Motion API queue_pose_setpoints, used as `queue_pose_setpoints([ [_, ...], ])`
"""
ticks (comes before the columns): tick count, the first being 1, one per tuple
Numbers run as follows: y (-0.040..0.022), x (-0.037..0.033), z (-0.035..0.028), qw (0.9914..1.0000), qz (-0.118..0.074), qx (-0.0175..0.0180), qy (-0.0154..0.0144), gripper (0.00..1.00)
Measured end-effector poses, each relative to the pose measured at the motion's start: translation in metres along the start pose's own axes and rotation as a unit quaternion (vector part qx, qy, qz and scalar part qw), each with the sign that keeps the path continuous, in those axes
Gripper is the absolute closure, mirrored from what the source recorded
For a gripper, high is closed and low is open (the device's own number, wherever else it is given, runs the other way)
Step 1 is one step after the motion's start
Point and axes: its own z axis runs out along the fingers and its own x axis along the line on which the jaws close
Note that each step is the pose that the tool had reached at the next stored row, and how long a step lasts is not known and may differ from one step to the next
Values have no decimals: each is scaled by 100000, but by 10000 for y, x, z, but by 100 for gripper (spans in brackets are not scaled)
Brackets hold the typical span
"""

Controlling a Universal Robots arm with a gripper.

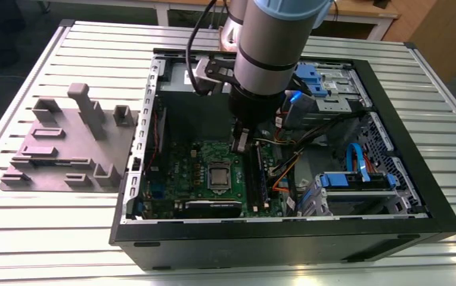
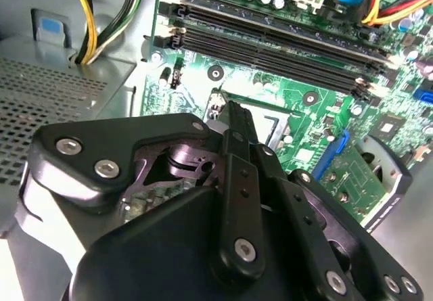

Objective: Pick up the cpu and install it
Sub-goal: 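Install the first cpu locking lever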

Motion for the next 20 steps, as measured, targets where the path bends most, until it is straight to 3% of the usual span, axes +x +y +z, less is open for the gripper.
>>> queue_pose_setpoints([
  [20,0,22,0,99999,-514,2,34,90],
])
